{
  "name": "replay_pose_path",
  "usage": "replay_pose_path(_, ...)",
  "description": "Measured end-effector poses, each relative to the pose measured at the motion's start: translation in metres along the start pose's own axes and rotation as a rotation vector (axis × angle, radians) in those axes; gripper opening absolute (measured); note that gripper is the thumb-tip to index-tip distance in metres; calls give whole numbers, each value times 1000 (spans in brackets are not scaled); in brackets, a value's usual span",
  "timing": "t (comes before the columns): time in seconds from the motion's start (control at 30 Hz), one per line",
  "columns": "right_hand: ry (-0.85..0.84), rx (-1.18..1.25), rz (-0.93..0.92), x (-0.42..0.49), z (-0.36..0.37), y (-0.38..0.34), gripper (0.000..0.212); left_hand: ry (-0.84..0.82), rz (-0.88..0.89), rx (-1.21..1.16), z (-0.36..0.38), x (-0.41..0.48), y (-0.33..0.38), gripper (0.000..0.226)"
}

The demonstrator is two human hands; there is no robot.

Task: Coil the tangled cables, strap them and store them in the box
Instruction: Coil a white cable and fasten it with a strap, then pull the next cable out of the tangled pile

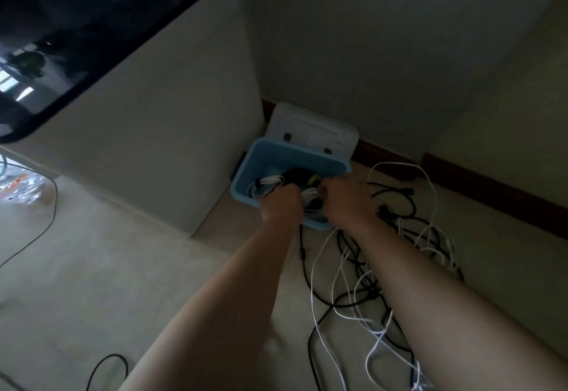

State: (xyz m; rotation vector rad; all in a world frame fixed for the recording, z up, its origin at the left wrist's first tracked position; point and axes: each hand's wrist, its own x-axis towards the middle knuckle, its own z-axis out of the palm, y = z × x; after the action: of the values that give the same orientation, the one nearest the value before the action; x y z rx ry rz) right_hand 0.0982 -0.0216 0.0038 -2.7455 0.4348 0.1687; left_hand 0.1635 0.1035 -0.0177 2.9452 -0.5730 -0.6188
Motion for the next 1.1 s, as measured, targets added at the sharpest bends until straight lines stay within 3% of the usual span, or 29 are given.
replay_pose_path(0.2,100,207,62,-38,-23,27,28,191,14,-149,-19,-29,23,30)
replay_pose_path(0.4,90,204,219,-101,-52,87,24,271,241,-210,-43,-71,75,22)
replay_pose_path(0.57,-13,215,380,-154,-51,136,22,8,331,-230,-29,-104,126,21)
replay_pose_path(0.67,-82,232,398,-175,-36,159,31,-154,366,-191,-4,-116,145,24)
replay_pose_path(0.8,-222,300,396,-194,-1,173,27,-290,376,-113,44,-124,156,30)
replay_pose_path(0.9,-257,432,410,-196,29,170,31,-318,343,-82,76,-122,157,38)
replay_pose_path(1.1,-176,734,507,-187,68,155,19,-362,196,-203,109,-115,161,47)
